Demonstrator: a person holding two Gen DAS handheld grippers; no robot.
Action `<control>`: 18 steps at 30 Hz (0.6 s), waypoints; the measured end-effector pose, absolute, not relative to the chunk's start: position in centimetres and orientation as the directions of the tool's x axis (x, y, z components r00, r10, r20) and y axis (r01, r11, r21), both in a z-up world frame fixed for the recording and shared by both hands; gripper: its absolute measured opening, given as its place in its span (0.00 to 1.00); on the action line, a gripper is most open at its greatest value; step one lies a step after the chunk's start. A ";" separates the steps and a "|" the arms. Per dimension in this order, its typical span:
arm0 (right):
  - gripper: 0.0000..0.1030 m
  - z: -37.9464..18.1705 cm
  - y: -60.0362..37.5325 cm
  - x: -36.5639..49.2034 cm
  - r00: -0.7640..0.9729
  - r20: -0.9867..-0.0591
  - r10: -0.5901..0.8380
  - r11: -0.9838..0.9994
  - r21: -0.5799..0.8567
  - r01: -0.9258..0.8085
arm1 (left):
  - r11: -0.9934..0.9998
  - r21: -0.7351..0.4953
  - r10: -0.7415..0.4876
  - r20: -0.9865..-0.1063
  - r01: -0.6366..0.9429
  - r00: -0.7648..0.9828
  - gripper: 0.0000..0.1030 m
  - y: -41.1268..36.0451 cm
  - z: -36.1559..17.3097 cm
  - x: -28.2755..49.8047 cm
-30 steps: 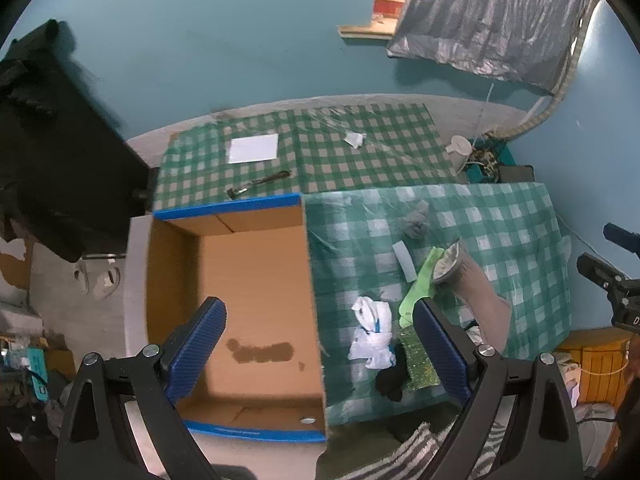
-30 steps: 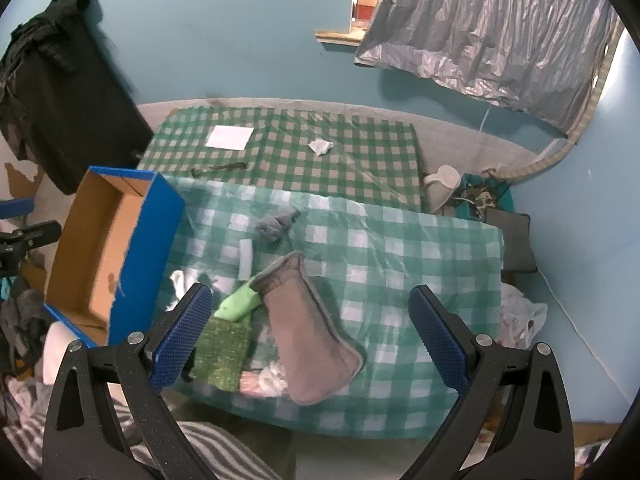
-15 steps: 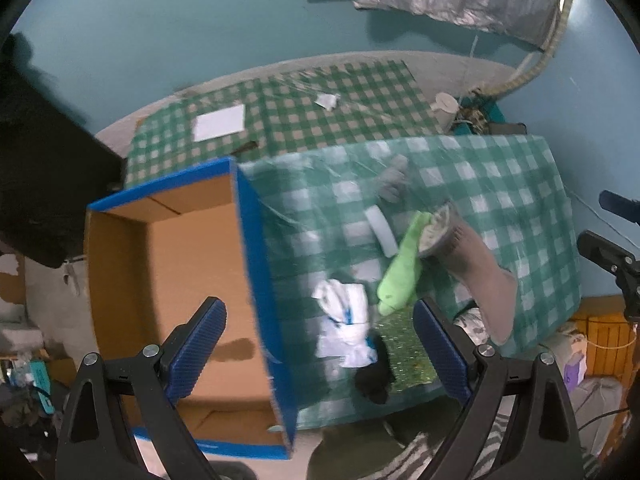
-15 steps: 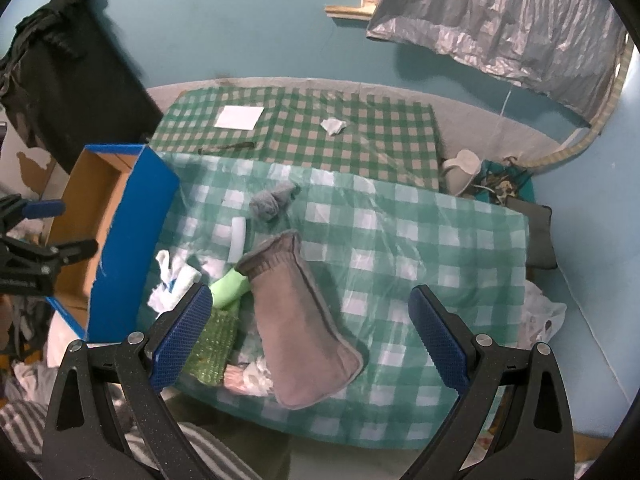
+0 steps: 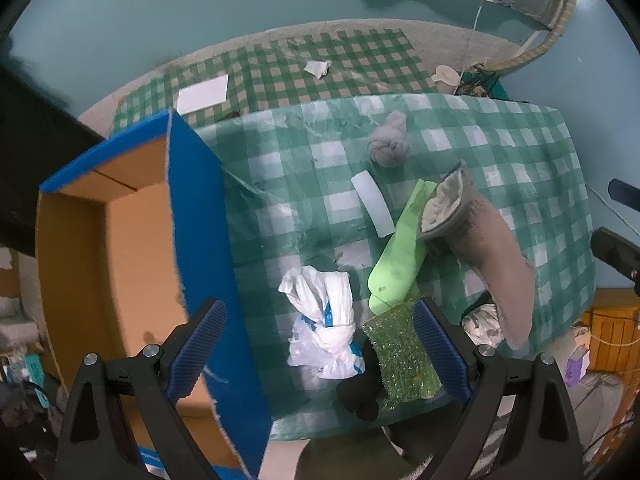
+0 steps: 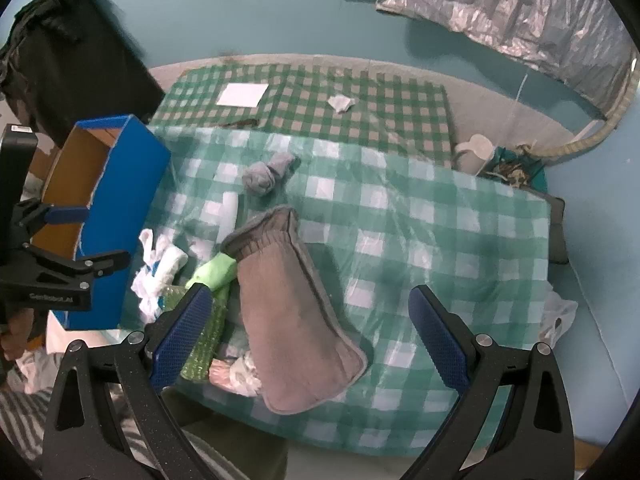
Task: Organize soft objects
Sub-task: 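Lower the left tool onto the white plastic bag while the right tool lowers onto the grey slipper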
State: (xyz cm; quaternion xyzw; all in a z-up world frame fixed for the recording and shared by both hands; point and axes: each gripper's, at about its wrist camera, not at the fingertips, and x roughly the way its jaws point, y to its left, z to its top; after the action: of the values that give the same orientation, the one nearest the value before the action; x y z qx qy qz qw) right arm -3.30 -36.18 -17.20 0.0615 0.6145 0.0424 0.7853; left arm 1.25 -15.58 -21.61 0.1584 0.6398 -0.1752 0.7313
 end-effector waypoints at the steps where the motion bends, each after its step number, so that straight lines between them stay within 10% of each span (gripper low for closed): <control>1: 0.95 -17.5 -36.2 -3.3 0.235 -0.961 0.146 0.988 0.152 0.008 | 0.892 0.001 -0.056 -0.992 0.453 0.113 0.93 -15.6 -22.0 1.3; 18: 0.95 -21.5 -35.7 -3.4 0.168 -0.970 0.174 0.985 0.173 -0.023 | 0.921 -0.051 -0.059 -0.998 0.386 0.007 0.92 -15.2 -27.9 0.3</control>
State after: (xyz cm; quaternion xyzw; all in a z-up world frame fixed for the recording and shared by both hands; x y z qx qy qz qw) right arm -3.37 -35.72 -21.46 0.0588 0.6419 0.0649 0.7618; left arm 0.29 -15.23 -27.95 0.1194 0.6864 -0.1590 0.6995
